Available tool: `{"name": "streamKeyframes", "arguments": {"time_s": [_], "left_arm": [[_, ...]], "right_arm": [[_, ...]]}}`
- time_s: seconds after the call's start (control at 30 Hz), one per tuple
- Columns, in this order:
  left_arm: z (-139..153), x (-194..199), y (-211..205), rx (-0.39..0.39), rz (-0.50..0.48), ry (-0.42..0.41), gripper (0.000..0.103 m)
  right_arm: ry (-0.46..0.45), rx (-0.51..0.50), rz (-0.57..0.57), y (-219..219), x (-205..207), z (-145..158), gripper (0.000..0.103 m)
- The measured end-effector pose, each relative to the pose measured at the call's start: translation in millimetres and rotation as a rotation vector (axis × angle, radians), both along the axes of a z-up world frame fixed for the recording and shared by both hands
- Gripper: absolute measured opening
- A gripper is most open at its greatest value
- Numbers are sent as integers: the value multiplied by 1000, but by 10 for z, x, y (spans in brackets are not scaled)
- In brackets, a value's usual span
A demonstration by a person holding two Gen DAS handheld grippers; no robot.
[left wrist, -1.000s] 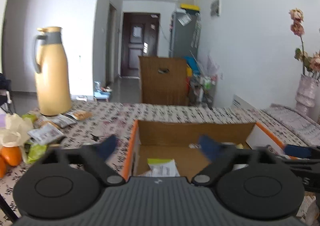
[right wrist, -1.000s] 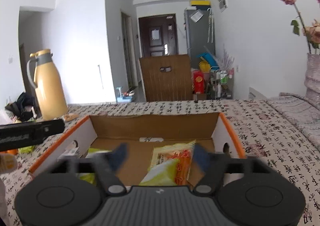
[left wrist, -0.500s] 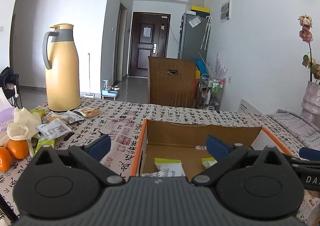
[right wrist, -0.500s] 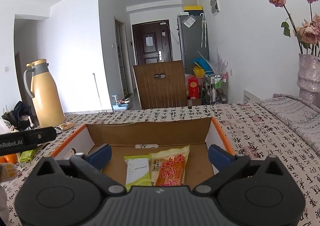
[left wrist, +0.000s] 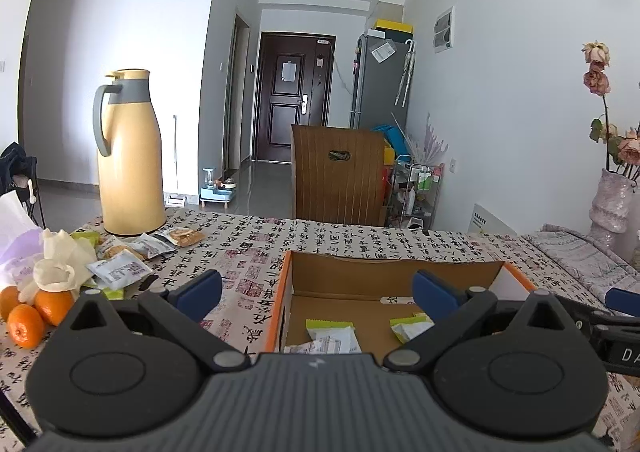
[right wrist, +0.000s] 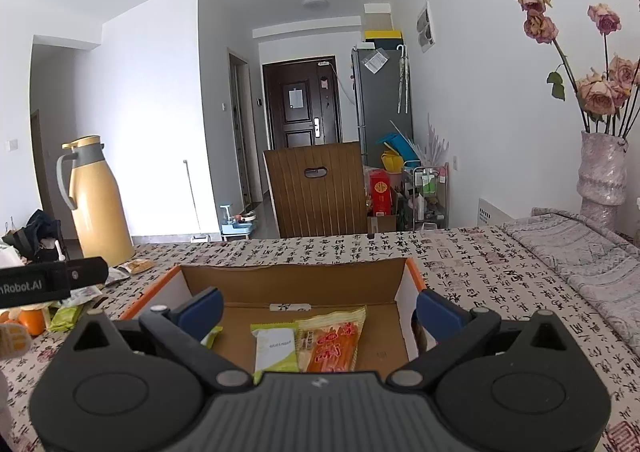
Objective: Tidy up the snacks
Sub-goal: 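Withdraw both open tools from the box back to the snack pile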
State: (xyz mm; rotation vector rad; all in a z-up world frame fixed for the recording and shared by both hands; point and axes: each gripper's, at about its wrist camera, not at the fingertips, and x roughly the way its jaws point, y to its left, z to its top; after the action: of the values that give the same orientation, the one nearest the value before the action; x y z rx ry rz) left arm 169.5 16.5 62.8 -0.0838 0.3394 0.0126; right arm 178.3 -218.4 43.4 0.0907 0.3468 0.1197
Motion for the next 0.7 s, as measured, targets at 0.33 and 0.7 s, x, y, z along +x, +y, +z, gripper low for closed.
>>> {"name": "streamKeyframes", "arguments": {"time_s": [0.33, 0.7], "left_arm": [[81, -530, 24, 9, 1, -3, 103], [-84, -1112, 50, -6, -8, 53, 103]], "right_arm": [[-3, -5, 3, -36, -524, 59, 103], [21, -7, 16, -65, -1148, -70, 103]]}}
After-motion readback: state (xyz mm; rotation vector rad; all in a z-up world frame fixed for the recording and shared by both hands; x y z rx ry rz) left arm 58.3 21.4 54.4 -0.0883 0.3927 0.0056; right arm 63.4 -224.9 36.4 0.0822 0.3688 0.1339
